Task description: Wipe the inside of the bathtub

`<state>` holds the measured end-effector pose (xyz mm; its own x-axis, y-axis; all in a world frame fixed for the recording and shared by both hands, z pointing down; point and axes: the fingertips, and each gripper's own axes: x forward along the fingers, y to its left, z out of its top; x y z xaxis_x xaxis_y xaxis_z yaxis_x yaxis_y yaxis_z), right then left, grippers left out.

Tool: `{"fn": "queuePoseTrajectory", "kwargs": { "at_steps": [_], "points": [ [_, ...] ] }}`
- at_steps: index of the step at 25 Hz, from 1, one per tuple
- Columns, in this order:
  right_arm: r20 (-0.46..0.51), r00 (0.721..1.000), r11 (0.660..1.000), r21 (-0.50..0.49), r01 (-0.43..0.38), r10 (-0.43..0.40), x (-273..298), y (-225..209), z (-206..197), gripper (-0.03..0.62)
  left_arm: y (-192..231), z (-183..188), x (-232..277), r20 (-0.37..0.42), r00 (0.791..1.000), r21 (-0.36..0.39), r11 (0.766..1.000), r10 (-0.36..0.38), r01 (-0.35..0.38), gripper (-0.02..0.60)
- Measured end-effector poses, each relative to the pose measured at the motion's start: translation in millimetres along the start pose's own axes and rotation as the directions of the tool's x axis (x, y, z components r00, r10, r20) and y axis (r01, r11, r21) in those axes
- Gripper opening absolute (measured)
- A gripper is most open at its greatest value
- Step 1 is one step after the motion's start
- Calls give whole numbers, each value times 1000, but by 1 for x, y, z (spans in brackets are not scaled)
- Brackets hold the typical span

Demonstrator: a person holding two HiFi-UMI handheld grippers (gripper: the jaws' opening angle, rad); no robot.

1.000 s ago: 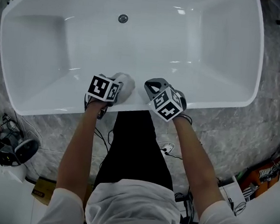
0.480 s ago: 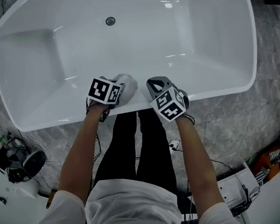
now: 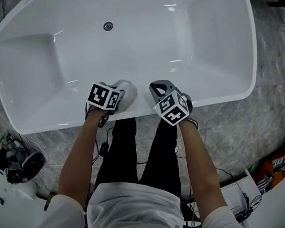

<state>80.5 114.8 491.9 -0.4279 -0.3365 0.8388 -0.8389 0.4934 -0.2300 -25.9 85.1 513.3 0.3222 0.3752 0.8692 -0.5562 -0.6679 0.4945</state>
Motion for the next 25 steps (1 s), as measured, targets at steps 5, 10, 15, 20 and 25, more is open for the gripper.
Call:
{"fn": "queuePoseTrajectory", "kwargs": {
  "at_steps": [5,10,15,20,25],
  "points": [
    [2,999,999,-40,-35,35,-5,-13,-10,18,-13,13,8,12,1000,-7,1000,21,-21,98],
    [-1,999,999,-26,-38,38,-20,-31,-29,18,-33,28,20,1,1000,-6,1000,12,-12,98],
    [-4,999,999,-21,-44,44,-33,-42,-45,18,-55,42,31,-3,1000,3,1000,10,-10,98],
    [2,999,999,-19,-45,45,-46,-57,-55,18,-74,57,42,-18,1000,13,1000,5,-4,98],
    [-8,999,999,-24,-33,33,-62,-81,-77,18,-99,74,58,-23,1000,16,1000,-6,7,98]
  ]
}}
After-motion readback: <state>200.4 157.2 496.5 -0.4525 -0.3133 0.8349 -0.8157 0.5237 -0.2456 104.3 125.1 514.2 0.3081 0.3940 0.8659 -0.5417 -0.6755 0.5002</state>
